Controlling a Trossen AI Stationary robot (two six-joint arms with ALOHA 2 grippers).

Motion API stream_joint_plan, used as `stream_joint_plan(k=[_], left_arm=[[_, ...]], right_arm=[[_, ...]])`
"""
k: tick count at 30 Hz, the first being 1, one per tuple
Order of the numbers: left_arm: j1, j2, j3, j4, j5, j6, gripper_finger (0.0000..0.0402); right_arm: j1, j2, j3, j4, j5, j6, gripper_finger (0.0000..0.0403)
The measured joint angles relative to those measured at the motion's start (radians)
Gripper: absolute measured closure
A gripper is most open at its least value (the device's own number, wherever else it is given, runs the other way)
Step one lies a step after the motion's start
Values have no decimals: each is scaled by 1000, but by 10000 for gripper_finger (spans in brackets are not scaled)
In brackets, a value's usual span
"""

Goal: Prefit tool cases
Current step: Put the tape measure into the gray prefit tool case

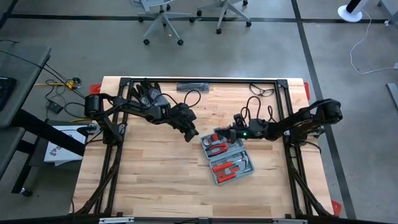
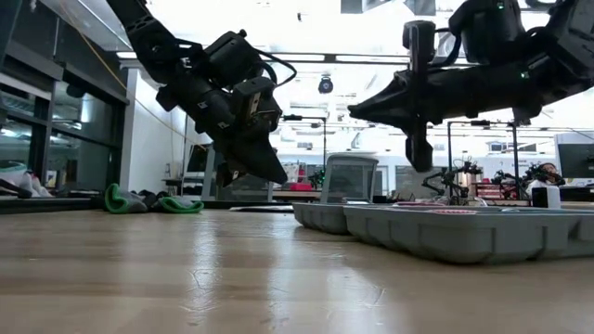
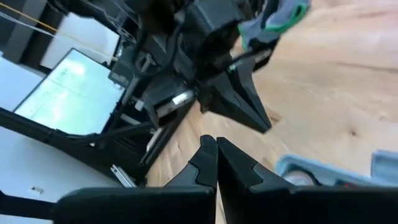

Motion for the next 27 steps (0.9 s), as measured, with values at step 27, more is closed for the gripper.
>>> stream_joint_plan(k=[27], left_arm=[[0, 0, 0, 0, -7, -3, 402]], right_arm=[[-15, 139, 5, -95, -107, 50, 403]])
